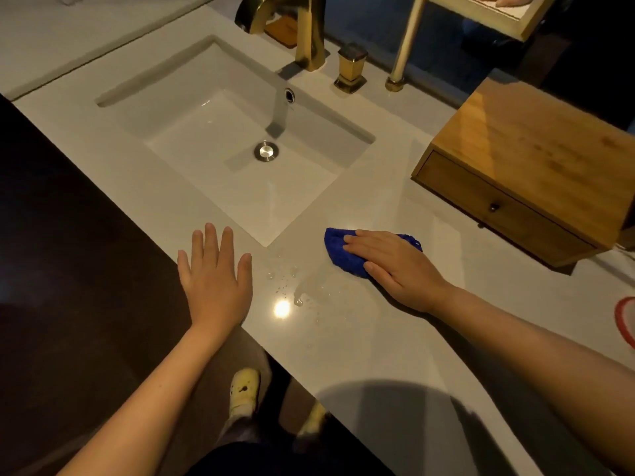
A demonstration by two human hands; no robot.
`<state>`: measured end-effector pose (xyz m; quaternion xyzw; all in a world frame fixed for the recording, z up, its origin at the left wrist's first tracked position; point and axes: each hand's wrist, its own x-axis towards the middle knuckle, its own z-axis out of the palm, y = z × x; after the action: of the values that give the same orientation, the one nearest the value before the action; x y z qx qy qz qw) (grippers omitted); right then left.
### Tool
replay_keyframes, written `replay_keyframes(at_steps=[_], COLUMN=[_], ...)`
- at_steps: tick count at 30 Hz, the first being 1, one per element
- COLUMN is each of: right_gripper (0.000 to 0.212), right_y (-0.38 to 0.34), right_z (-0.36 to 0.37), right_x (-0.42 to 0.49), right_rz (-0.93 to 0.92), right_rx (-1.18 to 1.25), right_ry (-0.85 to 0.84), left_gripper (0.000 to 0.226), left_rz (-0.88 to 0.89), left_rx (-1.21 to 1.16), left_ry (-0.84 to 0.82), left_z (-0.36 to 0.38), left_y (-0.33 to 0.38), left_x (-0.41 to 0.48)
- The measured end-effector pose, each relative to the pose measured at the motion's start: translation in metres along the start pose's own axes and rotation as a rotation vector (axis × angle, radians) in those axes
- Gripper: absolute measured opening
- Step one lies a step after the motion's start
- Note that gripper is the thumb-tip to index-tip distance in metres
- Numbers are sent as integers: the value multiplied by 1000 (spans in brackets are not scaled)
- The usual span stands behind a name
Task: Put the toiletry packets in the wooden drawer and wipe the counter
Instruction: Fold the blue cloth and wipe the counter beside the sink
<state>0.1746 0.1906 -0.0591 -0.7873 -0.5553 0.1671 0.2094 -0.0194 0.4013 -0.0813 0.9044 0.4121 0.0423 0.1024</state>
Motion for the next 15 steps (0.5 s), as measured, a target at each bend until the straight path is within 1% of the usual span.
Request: replay_keyframes(at_steps=[3,6,10,12,15], right_gripper=[47,45,42,42,44], right_y=[-7,-16,-33,-44,-58], right_z=[9,18,29,36,46], right_x=[-12,-21,-29,-33,-34], right_rz=[138,249,448,535,659], right_rx=[-3,-7,25,14,0], right_ry=[114,208,342,398,477], left_gripper=[55,56,62,66,66], left_rz=[15,37,92,168,333], left_rx=[-3,14,4,40,87], left_ry=[3,-25,-142,-179,-168], left_z=[-2,-4,-13,-20,-26], left_y=[0,1,-4,-11,-30], left_x=[0,0,0,3,13])
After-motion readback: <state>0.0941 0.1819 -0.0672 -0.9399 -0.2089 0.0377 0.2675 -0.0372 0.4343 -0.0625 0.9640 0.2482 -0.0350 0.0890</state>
